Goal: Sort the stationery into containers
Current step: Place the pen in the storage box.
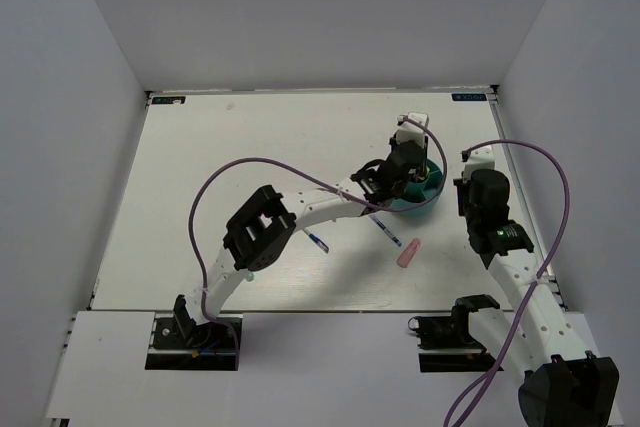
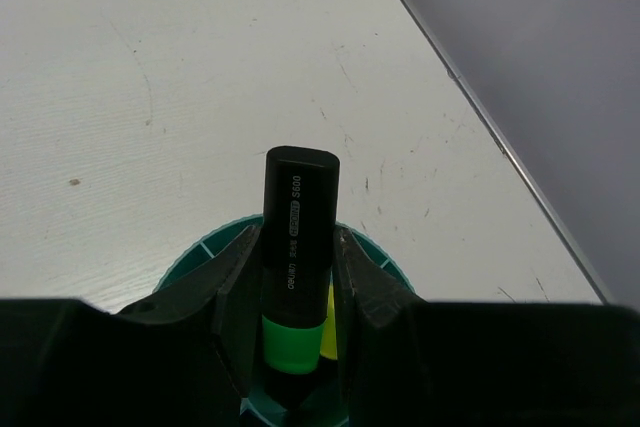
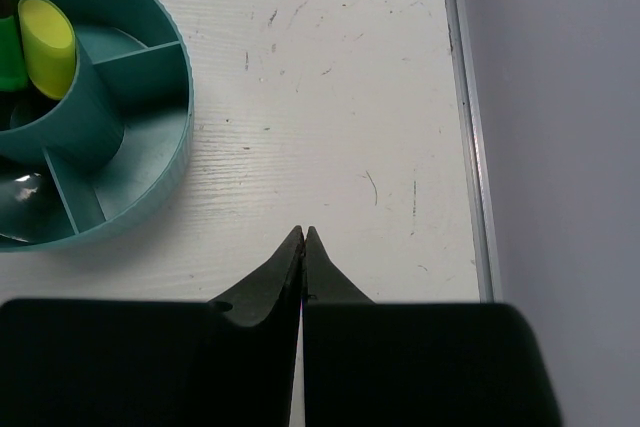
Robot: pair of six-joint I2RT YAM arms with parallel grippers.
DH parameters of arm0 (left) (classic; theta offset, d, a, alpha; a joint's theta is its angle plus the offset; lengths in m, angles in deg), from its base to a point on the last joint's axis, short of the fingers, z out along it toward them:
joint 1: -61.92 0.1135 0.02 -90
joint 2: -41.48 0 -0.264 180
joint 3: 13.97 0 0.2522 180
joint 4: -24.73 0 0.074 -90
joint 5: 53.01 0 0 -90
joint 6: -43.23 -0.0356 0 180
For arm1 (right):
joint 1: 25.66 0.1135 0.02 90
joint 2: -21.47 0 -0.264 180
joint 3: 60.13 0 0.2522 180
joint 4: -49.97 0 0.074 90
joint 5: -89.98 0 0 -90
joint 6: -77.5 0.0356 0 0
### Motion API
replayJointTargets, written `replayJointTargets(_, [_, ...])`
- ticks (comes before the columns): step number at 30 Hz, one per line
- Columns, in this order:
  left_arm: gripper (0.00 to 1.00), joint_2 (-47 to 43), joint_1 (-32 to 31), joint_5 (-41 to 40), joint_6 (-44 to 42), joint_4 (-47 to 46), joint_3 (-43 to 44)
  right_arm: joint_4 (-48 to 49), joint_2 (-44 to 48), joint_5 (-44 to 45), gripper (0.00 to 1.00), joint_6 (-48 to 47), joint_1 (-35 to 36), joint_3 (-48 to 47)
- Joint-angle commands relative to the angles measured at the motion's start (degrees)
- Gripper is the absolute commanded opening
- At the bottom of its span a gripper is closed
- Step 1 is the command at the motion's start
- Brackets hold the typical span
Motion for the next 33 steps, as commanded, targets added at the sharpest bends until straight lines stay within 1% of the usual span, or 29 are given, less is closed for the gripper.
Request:
replayJointTargets(1, [0.12,-2.64,-0.92,-0.68,0.32,-1.35,-0.99,2.59,1.08,0.65,0.0,0.16,-0.38,0.58])
replayJointTargets(2, [0.21,-2.81,-1.1,-0.94,0.24,-1.44,-1.16,2.68,1.08,0.31,0.0,0.25,-0.29,0.66])
replayJointTargets(3, [0.24,-2.9,-1.1,-1.03,0.06,-1.53,-1.34,2.59,1.08,0.39,0.0,0.25,-0.29,0.66])
replayJointTargets(5, [0.36,-3.17,-1.36,-1.12,-0.12,-1.62,-1.69,2.42,1.09,0.04,0.0,0.34,-0.21,0.66])
replayJointTargets(6, [0.43,-3.52,-1.54,-1.29,-0.38,-1.53,-1.69,2.42,1.17,-0.05,0.0,0.34,-0.38,0.49])
replayJointTargets(7, [0.53,-3.61,-1.63,-1.56,-0.64,-1.62,-1.87,2.33,1.26,-0.05,0.0,0.34,-0.29,0.49])
replayJointTargets(8, [0.57,-3.78,-1.8,-1.91,-0.99,-1.53,-2.04,2.33,1.17,-0.31,0.0,0.34,-0.38,0.49])
replayJointTargets(9, [0.67,-4.04,-1.98,-2.26,-1.08,-1.44,-2.3,2.15,1.26,-0.31,0.0,0.42,-0.38,0.49])
replayJointTargets(10, [0.71,-4.48,-2.07,-2.52,-1.87,-1.7,-2.48,1.98,1.26,-0.57,0.0,0.25,-0.29,0.31])
replayJointTargets(13, [0.8,-5.71,-2.5,-3.14,-2.83,-2.05,-2.75,1.71,1.43,-1.45,0.0,0.25,-0.47,0.49])
replayJointTargets(16, [0.8,-7.03,-2.86,-4.02,-3.98,-2.76,-3.45,1.1,1.44,-2.25,0.0,-0.01,-0.29,0.4])
replayJointTargets(19, [0.8,-9.84,-3.03,-4.9,-5.39,-3.81,-5.03,0.22,2.22,-4.96,0.15,-0.89,-0.82,0.4])
replayJointTargets(20, [0.76,-11.76,-3.21,-5.16,-6.17,-4.68,-6.25,0.04,2.31,-7.84,0.29,-1.24,-0.73,0.22])
replayJointTargets(21, [0.7,-14.3,-3.21,-6.12,-7.31,-5.22,-8.0,-1.78,2.4,-12.05,0.36,-1.77,-0.73,0.05])
replayJointTargets(22, [0.5,-15.63,-3.38,-6.65,-8.54,-5.05,-9.67,-2.5,2.05,-14.79,0.43,-3.69,-0.65,-0.04])
replayJointTargets(23, [0.37,-18.61,-3.47,-7.87,-9.68,-4.18,-10.21,-4.77,1.53,-21.17,0.52,-4.49,-0.82,-1.08])
replayJointTargets(24, [0.15,-22.03,-3.47,-9.54,-10.57,0.36,-12.39,-7.05,0.91,-28.71,0.52,-6.93,-0.65,-1.44])
replayJointTargets(25, [0.15,-25.63,-3.56,-10.6,-10.57,0.4,-13.11,-7.86,0.47,-31.66,0.52,-7.74,-0.47,-1.71])
replayJointTargets(26, [0.03,-27.41,-3.21,-13.13,-10.4,5.97,-13.73,-10.48,0.12,-38.74,0.52,-8.97,-0.47,-2.23])
replayJointTargets(27, [0.01,-29.34,-2.86,-14.03,-9.09,10.12,-14.25,-13.29,-1.54,-45.07,0.52,-12.2,-0.47,-4.07])
replayJointTargets(28, [0.01,-35.36,-2.16,-14.21,-7.34,20.51,-15.65,-16.01,-2.34,-47.92,0.5,-13.54,-0.12,-4.95])
replayJointTargets(29, [0.11,-37.42,1.07,-11.95,1.12,31.93,-16.28,-17.69,-3.3,-53.87,0.49,-15.81,0.06,-7.05])
replayJointTargets(30, [0.26,-39.45,2.92,-9.93,4.42,42.57,-18.02,-19.36,-8.44,-57.32,0.42,-16.27,0.67,-10.38])
replayJointTargets(31, [0.42,-43.73,4.68,-7.56,9.15,46.59,-19.61,-24.17,-10.5,-58.66,0.38,-16.28,1.11,-14.33])
replayJointTargets(32, [0.65,-48.21,10.97,1.69,11.98,54.64,-26.41,-26.04,-15.04,-61.46,0.35,-15.93,1.98,-16.63])
replayJointTargets(33, [0.73,-53.04,13.12,3.87,13.06,56.37,-29.35,-27.8,-19.53,-61.83,0.34,-15.66,3.82,-20.74])
